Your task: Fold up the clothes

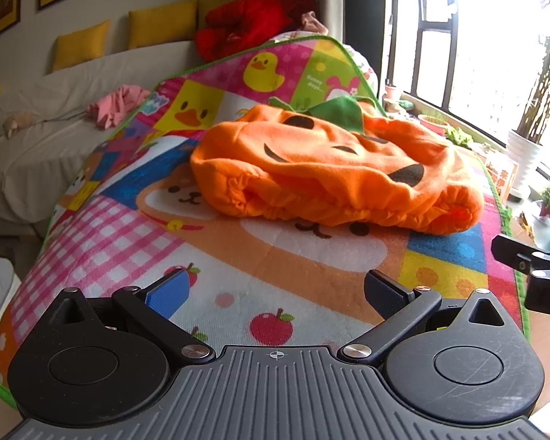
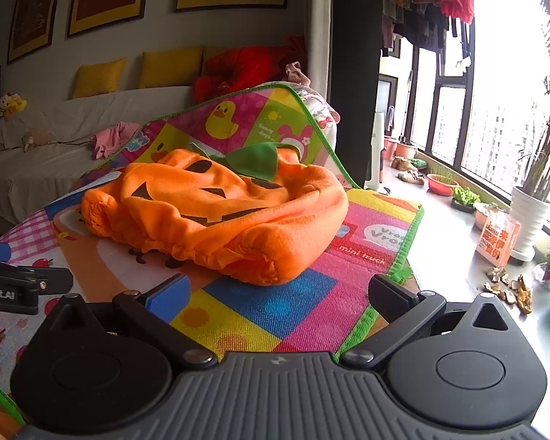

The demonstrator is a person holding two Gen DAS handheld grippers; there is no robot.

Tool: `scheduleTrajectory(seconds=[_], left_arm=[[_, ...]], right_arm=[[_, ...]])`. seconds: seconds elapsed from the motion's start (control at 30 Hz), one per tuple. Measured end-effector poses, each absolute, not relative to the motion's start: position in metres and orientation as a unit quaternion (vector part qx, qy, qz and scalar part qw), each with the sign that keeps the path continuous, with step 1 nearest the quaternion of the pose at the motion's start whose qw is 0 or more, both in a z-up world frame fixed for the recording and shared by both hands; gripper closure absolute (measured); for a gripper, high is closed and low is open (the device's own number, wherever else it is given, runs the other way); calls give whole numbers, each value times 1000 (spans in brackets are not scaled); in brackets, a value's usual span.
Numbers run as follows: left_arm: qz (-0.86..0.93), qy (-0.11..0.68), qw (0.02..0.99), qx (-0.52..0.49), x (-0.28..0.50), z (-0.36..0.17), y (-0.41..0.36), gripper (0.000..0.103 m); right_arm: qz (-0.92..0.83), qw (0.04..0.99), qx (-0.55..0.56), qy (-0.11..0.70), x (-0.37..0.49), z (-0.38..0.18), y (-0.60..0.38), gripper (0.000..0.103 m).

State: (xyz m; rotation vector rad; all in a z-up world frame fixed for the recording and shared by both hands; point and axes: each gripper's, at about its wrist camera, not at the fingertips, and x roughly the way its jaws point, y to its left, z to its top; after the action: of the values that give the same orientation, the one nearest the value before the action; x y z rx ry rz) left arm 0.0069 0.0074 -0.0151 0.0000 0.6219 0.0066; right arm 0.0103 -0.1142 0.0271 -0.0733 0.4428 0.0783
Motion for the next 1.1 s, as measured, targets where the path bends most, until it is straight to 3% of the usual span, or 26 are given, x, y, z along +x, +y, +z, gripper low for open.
scheduleTrajectory(seconds=[0.57, 0.8, 0.97, 1.1], left_arm=[[14, 326, 945, 29, 58, -27, 27, 0], [59, 333, 935, 103, 138, -42, 41, 0], [73, 327, 936, 111, 189, -45, 50, 0], [73, 316, 939, 114, 204, -40, 51, 0]], right_arm=[[45, 967, -122, 220, 62, 18, -90, 0], [41, 949, -210, 232, 126, -6, -65, 0], [-71, 947, -264, 170, 157, -5, -82, 0], [-80, 934, -259, 232, 184, -21, -102, 0]])
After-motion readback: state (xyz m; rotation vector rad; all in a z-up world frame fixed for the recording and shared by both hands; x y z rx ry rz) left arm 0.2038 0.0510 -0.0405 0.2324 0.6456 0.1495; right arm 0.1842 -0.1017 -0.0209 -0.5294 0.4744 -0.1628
